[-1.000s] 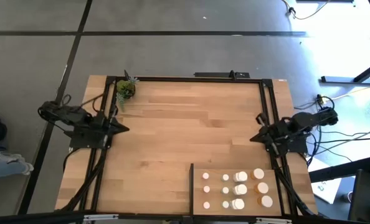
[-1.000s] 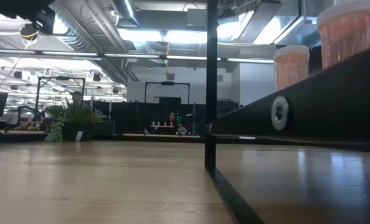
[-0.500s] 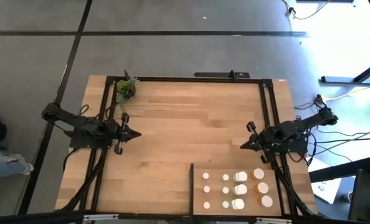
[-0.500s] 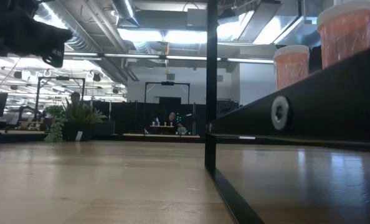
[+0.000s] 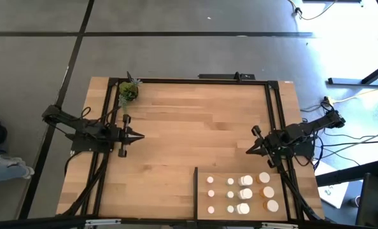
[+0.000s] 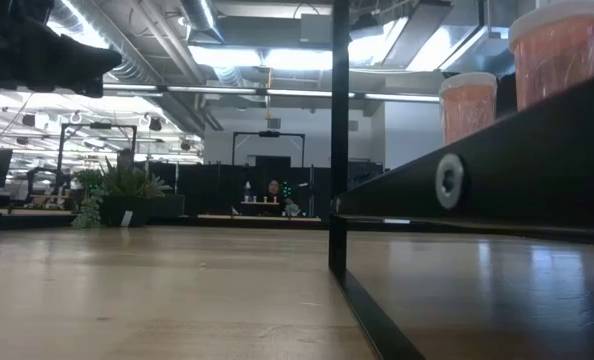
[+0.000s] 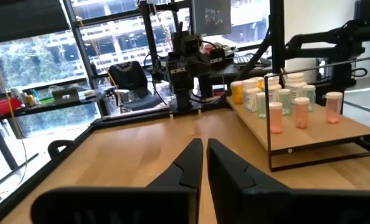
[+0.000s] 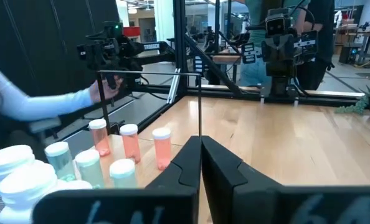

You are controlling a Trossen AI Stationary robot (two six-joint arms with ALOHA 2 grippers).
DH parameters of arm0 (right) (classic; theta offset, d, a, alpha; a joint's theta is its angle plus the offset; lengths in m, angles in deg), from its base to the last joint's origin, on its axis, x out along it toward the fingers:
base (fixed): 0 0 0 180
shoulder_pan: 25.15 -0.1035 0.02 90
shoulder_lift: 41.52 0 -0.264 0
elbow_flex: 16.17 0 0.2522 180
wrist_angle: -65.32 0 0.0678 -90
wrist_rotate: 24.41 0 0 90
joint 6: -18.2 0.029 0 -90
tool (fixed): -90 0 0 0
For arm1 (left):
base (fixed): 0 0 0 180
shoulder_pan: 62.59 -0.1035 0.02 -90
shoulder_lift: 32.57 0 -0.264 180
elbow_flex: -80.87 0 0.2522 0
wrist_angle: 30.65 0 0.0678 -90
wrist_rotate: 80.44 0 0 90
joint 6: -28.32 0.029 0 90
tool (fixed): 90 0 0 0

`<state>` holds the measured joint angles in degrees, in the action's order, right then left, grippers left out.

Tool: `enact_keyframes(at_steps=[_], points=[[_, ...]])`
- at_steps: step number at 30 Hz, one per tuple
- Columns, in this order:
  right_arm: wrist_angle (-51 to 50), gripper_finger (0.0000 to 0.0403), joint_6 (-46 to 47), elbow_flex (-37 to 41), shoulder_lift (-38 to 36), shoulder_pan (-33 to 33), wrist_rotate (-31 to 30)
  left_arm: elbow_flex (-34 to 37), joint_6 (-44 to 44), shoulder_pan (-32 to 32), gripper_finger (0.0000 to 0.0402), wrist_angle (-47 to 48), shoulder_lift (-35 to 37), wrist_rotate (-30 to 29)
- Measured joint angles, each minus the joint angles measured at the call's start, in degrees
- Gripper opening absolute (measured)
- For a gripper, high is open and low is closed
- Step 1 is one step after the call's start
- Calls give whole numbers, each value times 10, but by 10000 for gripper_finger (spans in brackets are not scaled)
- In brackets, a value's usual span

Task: Pick and place medicine bottles onto shelf by color
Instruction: Return to Home Position

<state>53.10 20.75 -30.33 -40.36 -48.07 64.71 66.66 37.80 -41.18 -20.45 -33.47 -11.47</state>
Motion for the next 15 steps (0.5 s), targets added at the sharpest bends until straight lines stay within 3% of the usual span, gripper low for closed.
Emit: enact_keyframes(at_steps=[15], points=[[-1,18,76,0,0,0,1,0,1,0,12,0,0,0]])
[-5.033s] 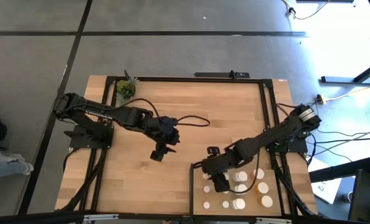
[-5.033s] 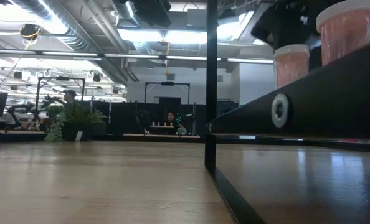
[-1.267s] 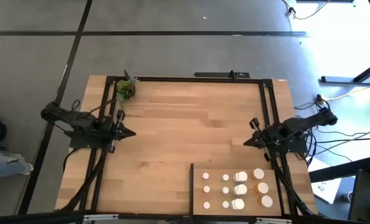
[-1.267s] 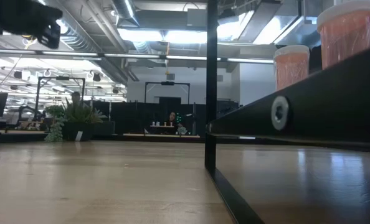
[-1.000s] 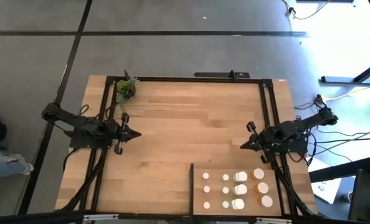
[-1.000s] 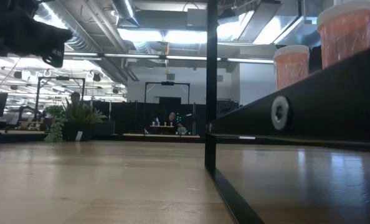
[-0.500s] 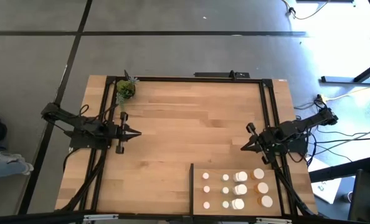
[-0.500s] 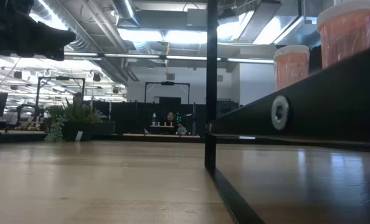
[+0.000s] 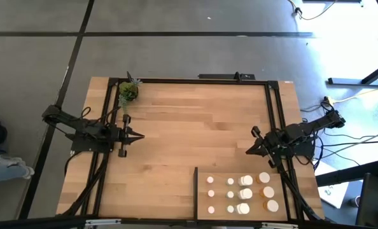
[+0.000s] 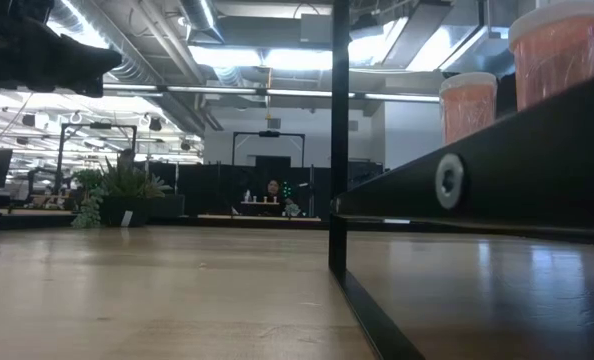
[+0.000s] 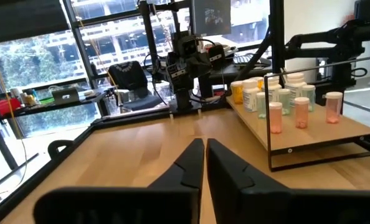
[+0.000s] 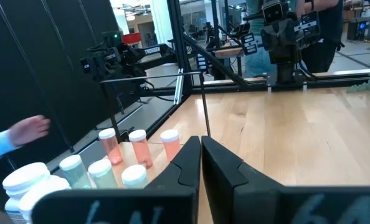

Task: Pick and place medicine bottles onto shelf by color
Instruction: Return to Home Position

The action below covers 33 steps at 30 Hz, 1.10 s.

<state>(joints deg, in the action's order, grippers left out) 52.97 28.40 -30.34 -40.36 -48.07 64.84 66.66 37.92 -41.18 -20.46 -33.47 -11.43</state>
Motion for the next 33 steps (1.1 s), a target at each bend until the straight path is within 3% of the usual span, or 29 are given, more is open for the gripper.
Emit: enact_keyframes(at_steps=[11,25,33], points=[[0,18,0,0,0,0,0,0,0,0,1,0,0,0],[0,18,0,0,0,0,-1,0,0,0,26,0,0,0],[0,18,-1,0,0,0,-1,0,0,0,18,0,0,0]])
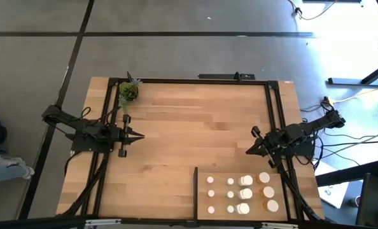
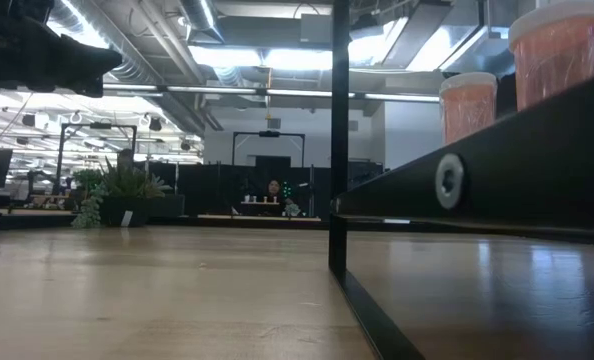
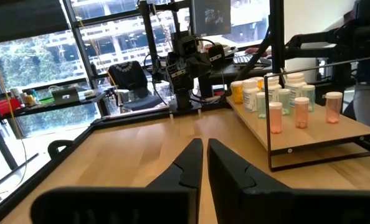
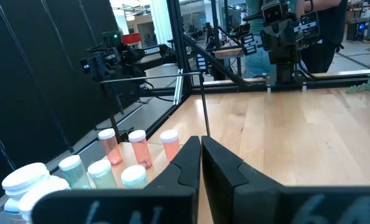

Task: Pick and place medicine bottles onto shelf by color
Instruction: Return to Home Position

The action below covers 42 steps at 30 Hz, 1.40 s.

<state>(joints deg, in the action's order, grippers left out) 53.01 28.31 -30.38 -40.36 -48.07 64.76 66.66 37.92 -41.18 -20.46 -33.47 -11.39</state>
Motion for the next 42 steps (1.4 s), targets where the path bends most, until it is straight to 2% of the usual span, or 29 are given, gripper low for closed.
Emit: enact_keyframes(at_steps=[12,30,42], points=[[0,18,1,0,0,0,0,0,0,0,1,0,0,0],[0,18,0,0,0,0,0,0,0,0,31,0,0,0],[0,18,1,0,0,0,0,0,0,0,14,0,0,0]])
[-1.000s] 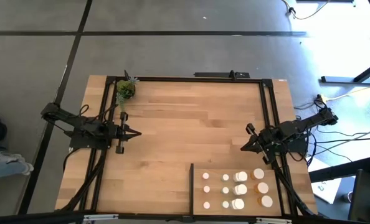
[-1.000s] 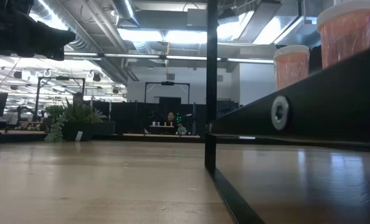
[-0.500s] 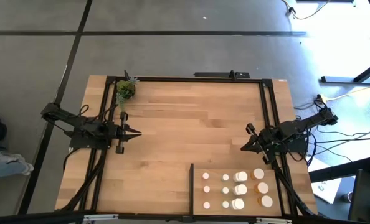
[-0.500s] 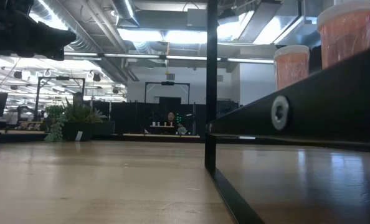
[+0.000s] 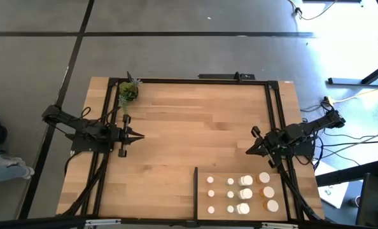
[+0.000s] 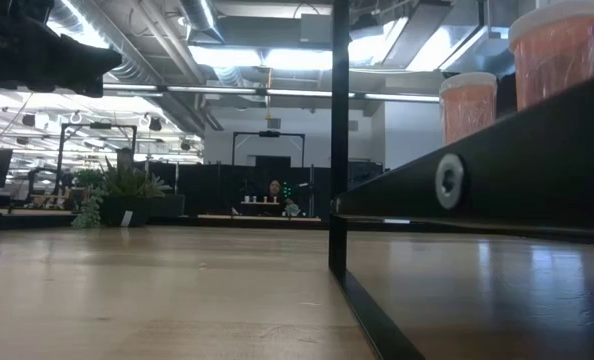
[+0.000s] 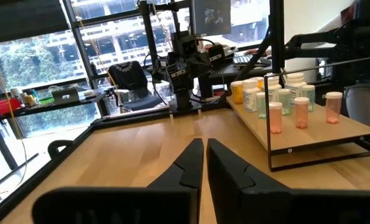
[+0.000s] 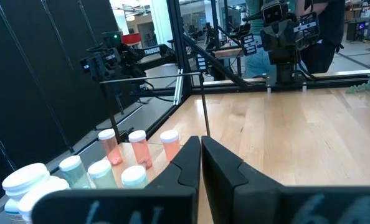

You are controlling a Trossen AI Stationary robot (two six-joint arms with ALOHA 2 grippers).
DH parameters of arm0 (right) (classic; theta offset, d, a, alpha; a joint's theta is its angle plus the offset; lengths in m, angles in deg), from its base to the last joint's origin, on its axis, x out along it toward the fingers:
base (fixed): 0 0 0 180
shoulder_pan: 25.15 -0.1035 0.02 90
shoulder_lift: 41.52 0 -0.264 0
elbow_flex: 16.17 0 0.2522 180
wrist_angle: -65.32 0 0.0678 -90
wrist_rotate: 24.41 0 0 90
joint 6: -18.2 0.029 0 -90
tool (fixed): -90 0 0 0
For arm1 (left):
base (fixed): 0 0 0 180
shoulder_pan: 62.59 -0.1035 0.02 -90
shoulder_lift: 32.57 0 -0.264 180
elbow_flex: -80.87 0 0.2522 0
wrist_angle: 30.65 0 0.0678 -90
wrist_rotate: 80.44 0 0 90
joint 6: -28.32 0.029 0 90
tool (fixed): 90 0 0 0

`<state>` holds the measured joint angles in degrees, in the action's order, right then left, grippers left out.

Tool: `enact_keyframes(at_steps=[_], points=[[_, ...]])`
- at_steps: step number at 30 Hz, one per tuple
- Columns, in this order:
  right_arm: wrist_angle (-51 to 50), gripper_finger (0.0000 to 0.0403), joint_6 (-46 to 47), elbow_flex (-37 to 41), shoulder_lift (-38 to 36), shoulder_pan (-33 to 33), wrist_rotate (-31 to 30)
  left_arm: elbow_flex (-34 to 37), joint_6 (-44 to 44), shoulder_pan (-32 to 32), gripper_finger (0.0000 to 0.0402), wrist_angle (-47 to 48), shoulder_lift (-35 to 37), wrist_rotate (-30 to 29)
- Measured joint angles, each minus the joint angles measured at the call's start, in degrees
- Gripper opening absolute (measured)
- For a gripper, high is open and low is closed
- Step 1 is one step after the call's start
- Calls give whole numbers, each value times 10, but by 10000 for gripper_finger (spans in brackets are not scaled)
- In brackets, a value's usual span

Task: Pick and place medicine bottles onto shelf by color
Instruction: Return to Home Position

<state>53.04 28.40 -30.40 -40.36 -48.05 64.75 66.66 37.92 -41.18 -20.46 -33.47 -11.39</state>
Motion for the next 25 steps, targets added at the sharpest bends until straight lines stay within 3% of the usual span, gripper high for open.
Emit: enact_keyframes(at_steps=[13,25], points=[[0,18,-1,0,0,0,0,0,0,0,1,0,0,0],[0,18,0,0,0,0,0,0,0,0,24,0,0,0]])
